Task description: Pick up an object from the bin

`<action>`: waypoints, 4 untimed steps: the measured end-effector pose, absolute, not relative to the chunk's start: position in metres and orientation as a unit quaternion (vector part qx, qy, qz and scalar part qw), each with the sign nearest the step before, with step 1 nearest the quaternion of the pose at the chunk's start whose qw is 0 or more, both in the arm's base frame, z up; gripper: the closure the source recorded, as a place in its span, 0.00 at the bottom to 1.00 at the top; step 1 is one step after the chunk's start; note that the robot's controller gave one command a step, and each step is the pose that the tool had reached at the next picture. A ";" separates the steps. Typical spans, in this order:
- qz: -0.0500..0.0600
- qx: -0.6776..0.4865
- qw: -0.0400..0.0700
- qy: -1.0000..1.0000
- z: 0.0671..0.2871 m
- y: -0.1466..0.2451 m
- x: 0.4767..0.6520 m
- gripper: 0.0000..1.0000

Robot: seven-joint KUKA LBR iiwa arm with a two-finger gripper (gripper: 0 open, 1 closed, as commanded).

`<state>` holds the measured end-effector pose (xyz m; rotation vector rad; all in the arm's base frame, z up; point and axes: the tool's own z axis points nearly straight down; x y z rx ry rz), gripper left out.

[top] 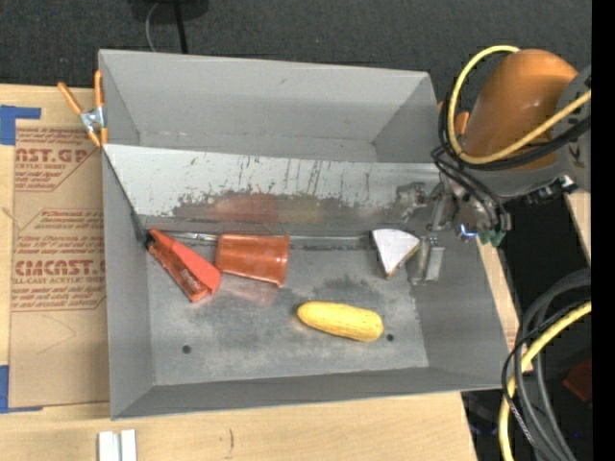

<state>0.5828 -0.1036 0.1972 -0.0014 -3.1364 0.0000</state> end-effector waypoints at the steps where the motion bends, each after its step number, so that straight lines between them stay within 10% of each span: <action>1: 0.000 0.000 -0.001 -1.000 0.202 -0.103 0.584 0.00; 2: 0.001 0.014 -0.001 -1.000 0.134 -0.075 0.553 0.00; 4: 0.000 -0.052 -0.002 -0.999 0.134 -0.036 0.521 0.00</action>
Offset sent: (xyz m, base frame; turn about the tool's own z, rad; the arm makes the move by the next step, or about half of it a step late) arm -0.0599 0.0539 -0.1272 -0.0559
